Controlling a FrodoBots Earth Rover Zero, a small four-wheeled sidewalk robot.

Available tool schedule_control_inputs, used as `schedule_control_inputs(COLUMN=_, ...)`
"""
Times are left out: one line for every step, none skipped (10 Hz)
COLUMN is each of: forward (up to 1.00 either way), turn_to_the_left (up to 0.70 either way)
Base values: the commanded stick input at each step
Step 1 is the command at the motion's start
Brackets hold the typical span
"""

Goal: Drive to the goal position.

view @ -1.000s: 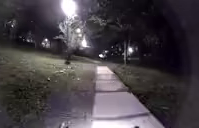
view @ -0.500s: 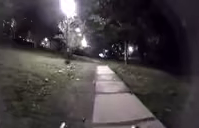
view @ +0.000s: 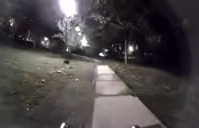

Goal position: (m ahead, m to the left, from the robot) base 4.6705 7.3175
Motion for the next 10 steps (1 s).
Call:
schedule_control_inputs(forward=0.45, turn_to_the_left=0.0)
schedule_control_inputs(forward=0.45, turn_to_the_left=0.0)
schedule_control_inputs(forward=0.45, turn_to_the_left=0.0)
schedule_control_inputs(forward=0.45, turn_to_the_left=0.0)
schedule_control_inputs(forward=0.45, turn_to_the_left=0.0)
schedule_control_inputs(forward=0.45, turn_to_the_left=0.0)
schedule_control_inputs(forward=0.45, turn_to_the_left=0.0)
schedule_control_inputs(forward=0.45, turn_to_the_left=0.0)
schedule_control_inputs(forward=0.45, turn_to_the_left=0.0)
schedule_control_inputs(forward=0.45, turn_to_the_left=0.0)
